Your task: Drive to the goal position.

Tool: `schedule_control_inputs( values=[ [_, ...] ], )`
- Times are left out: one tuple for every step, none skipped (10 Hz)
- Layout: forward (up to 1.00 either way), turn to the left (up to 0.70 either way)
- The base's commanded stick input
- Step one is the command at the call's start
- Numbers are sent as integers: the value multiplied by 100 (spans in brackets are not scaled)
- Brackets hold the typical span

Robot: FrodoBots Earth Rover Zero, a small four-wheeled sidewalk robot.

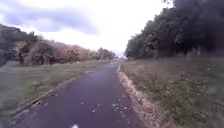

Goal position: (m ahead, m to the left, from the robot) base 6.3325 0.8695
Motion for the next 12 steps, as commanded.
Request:
schedule_control_inputs(
  values=[
    [60,9],
    [60,13],
    [60,15],
    [60,15],
    [60,14],
    [60,8],
    [60,1],
    [60,0],
    [60,0],
    [60,0],
    [60,0],
    [60,0]
  ],
)
